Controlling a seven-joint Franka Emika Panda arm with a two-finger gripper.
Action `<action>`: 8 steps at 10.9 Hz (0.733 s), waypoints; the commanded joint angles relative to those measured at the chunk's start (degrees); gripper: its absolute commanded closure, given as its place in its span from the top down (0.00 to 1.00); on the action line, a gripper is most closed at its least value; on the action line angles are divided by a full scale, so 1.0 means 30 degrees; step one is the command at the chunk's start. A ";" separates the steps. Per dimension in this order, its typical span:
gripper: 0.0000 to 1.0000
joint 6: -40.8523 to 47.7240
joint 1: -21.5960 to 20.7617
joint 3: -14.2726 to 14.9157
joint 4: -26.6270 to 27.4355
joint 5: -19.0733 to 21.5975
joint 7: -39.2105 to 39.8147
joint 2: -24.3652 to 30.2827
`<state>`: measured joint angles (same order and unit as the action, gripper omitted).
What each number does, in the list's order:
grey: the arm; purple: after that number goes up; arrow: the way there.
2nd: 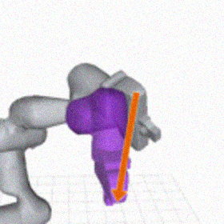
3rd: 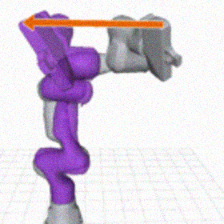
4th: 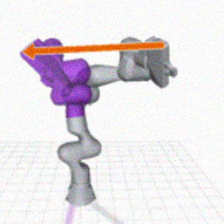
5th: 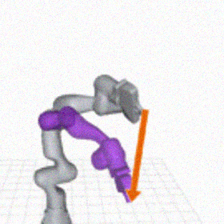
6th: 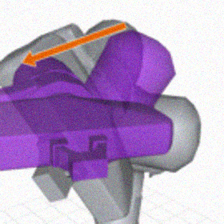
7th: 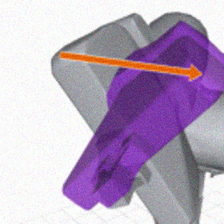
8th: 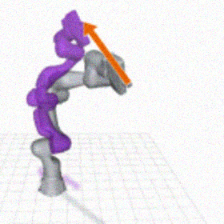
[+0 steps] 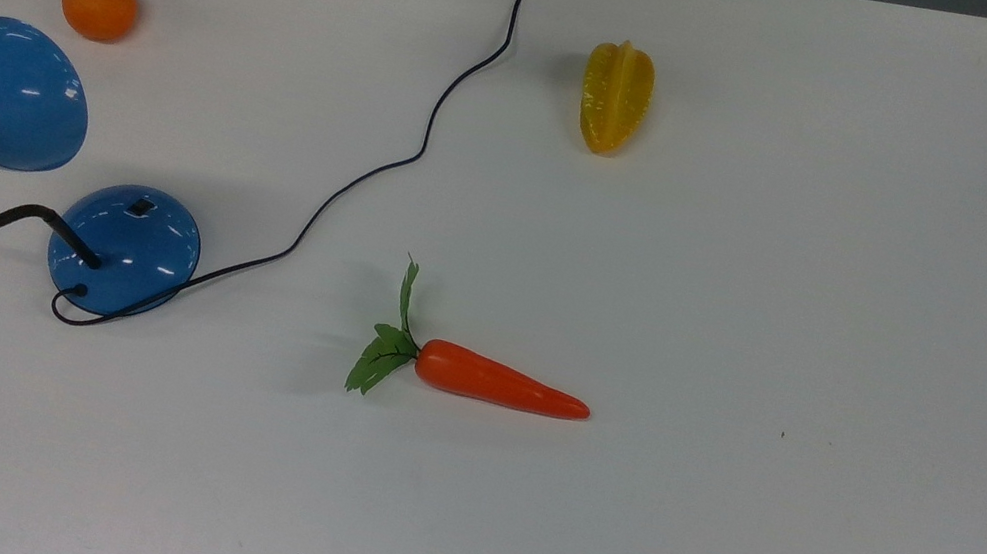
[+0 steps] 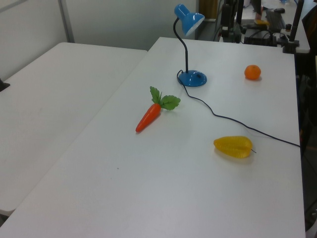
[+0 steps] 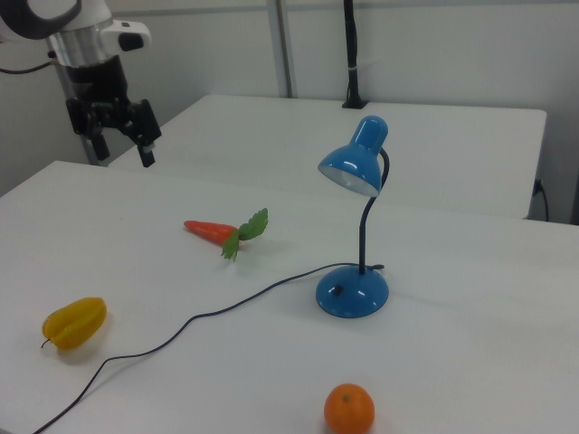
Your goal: Turn off lamp
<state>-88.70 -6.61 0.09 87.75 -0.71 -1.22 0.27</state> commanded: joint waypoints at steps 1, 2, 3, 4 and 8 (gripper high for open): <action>1.00 -0.1250 -0.0727 0.1142 0.0750 -0.0263 0.2161 0.0173; 1.00 -0.1629 -0.0697 0.1172 0.0693 -0.0089 0.2540 0.0144; 1.00 -0.1749 -0.0233 0.1172 0.0692 0.0493 0.2747 0.0173; 1.00 -0.1808 -0.0112 0.1143 0.0663 0.1601 0.2401 0.0144; 1.00 -0.1956 0.0065 0.1114 0.0809 0.2023 0.1519 0.0319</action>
<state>-93.30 -6.63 3.21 88.69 4.27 4.21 0.03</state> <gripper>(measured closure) 0.000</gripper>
